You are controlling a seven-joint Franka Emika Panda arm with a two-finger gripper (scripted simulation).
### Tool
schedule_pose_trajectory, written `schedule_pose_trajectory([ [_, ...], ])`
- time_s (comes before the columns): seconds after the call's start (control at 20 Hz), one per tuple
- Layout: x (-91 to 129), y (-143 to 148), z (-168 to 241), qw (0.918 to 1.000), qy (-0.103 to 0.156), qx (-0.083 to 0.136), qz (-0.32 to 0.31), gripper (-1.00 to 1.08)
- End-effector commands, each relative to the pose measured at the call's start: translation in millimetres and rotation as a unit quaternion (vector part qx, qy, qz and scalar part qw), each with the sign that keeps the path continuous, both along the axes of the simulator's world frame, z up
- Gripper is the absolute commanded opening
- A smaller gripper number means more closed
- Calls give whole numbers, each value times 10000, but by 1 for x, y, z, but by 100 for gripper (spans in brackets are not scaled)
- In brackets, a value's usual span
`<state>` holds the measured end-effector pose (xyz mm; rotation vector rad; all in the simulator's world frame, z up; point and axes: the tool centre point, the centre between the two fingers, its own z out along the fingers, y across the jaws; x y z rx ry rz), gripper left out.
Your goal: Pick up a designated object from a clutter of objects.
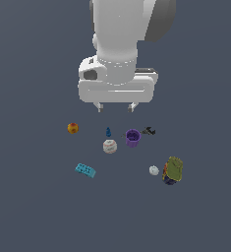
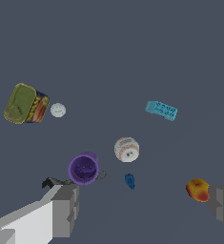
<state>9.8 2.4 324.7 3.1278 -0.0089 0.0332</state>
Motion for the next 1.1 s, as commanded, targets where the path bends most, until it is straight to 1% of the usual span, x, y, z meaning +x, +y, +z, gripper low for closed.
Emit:
schedule_pose_trajectory([
  [0.0, 0, 0, 0, 10000, 0, 0, 0, 100],
  [0.1, 0, 3, -1, 10000, 15, 5, 9, 100],
  [0.35, -3, 25, -7, 9999, 141, 44, 79, 100],
  [0.45, -4, 29, -8, 9998, 161, 49, 86, 100],
  [0.75, -2, 26, -10, 9998, 154, 47, 150, 100],
  [1.05, 5, 20, -18, 9991, 154, 43, 397, 100],
])
